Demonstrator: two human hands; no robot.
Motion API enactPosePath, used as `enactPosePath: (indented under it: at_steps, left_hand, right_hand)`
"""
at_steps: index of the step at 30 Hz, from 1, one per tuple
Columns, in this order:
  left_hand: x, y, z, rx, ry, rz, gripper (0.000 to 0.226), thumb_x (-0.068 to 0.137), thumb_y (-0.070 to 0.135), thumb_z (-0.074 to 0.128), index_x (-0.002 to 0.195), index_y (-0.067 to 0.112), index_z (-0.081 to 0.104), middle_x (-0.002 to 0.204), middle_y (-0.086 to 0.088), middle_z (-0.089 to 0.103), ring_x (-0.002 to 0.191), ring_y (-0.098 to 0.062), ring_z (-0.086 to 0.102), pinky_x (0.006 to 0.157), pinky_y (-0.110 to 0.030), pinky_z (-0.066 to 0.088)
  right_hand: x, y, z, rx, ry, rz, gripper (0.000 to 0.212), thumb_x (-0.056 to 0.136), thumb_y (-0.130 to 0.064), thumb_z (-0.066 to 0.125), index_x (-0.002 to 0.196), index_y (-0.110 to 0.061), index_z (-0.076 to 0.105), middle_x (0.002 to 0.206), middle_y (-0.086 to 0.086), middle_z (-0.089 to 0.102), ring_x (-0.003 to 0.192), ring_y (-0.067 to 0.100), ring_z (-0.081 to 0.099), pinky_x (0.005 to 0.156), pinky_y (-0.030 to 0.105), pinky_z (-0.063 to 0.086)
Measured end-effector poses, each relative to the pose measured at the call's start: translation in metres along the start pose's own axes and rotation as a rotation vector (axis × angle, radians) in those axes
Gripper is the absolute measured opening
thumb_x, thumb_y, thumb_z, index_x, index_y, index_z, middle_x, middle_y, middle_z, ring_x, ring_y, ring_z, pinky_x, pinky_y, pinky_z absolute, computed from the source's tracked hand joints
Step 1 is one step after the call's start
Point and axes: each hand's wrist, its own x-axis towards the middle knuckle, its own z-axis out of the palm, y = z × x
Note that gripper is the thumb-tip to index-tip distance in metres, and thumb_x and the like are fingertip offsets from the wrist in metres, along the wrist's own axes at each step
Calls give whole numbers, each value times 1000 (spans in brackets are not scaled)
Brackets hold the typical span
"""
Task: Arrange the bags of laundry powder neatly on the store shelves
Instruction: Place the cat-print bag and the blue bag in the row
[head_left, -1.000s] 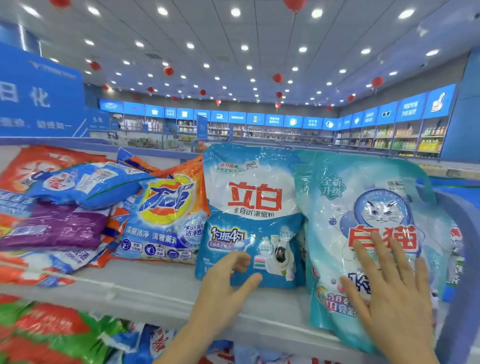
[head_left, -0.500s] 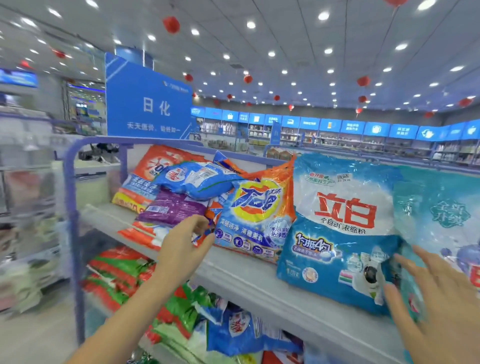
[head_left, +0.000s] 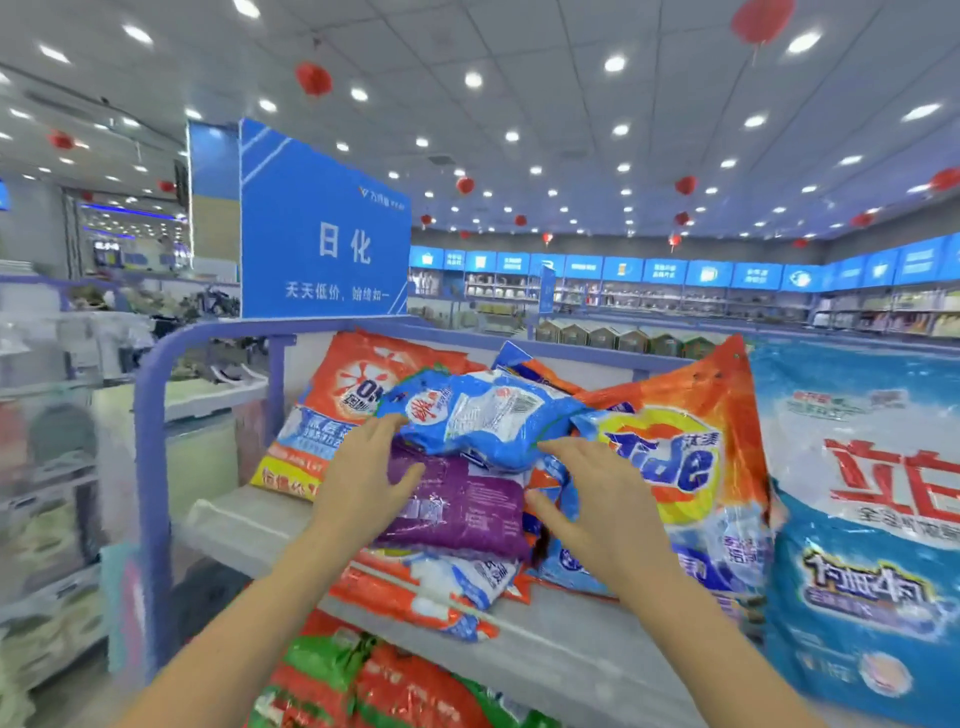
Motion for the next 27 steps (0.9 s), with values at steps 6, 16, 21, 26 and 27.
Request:
enactPosePath:
  at_steps: [6,16,21,26,27]
  left_hand:
    - [54,-55,29,140,-141,240,74,57,-12,62,128,3,52,132,-20,52,120,-40,49,101,-49,41]
    - [95,-75,19,10,56,459,39,55,11,51,87,14,74,71,-7,73,63,-26,69,84,-34,32]
    - [110,-27,-11,-148,93,483,31,72,23,43,79,14,72,60,-6,68,53,-27,61,56,-31,41]
    - [119,33,-27,-253,177,488,23,72,17,54,88,16,70,65,-7,69,60,-31,63,53,-30,42]
    - [120,44,-29,-251,176,497,23,71,16,55,89,16,69,63,-7,68,59,-31,62,54,-32,44]
  right_hand:
    - [38,-16,61,-245,-105,-33,68,59,-40,82,119,-18,58,128,12,58,115,33,57,90,47,51]
    - [40,14,37,-228,73,112,23,73,-24,67,92,-14,73,79,3,74,68,24,69,48,25,48]
    - [57,-2,10,-206,-92,318,36,83,-18,64,119,-15,54,99,11,68,96,36,59,69,39,41]
    - [91,-54,10,-56,-18,266,68,77,-44,68,133,-23,37,114,2,64,97,25,60,69,34,42]
    - [95,-57,13,-79,51,279,58,80,-45,65,129,-24,43,98,2,66,86,26,61,61,33,38]
